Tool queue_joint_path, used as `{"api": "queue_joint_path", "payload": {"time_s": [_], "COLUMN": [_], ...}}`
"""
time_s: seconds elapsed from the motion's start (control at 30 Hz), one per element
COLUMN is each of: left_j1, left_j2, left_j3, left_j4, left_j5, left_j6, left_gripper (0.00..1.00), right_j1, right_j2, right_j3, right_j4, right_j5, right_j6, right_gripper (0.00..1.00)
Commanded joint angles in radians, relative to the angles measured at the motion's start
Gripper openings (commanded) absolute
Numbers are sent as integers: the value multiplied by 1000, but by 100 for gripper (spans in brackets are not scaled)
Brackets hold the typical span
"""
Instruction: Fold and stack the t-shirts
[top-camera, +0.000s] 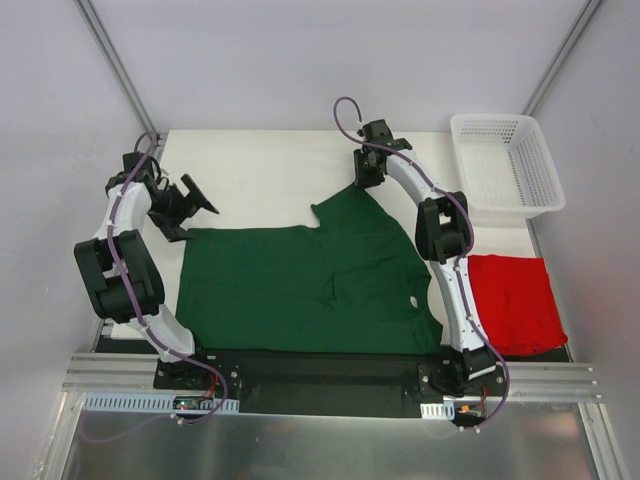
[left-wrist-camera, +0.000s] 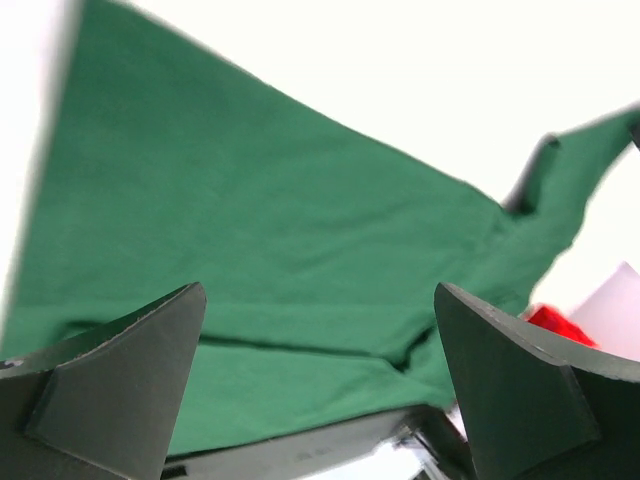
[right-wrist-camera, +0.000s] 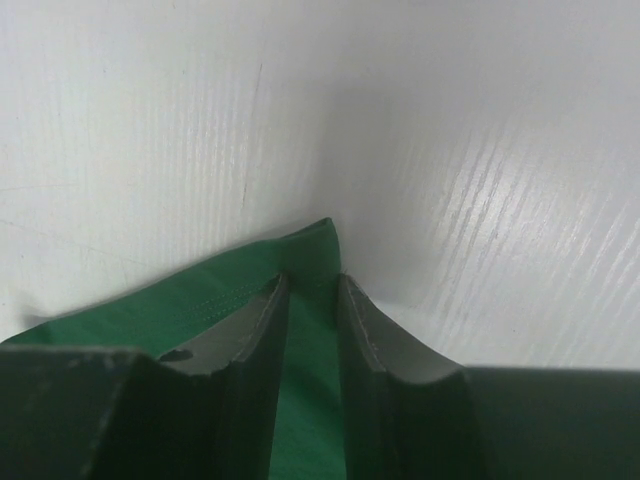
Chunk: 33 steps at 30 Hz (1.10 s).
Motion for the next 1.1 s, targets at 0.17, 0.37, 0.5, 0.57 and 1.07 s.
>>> {"api": "queue_joint_path", "payload": {"time_s": [0.17, 0.37, 0.5, 0.57, 1.07], "left_j1": [-7, -10, -10, -11, -24], "left_j2": [169, 232, 288, 305, 494], "left_j3": [284, 298, 305, 310, 485], "left_j4": [-262, -293, -295, -293, -283], "left_j5": [-342, -474, -535, -526, -302], "left_j6": [158, 235, 255, 261, 320], "left_gripper": [99, 99, 99, 99, 99], "right_j1": [-2, -3, -6, -9, -22], "right_j2": [-35, -33, -38, -38, -40], "right_j3": [-15, -22, -29, -31, -31], "right_j4": [-50, -49, -50, -49, -47], "right_j5": [-21, -29, -29, -30, -33], "right_j6": [16, 18, 14, 13, 11], "right_gripper": [28, 27, 28, 28, 27]}}
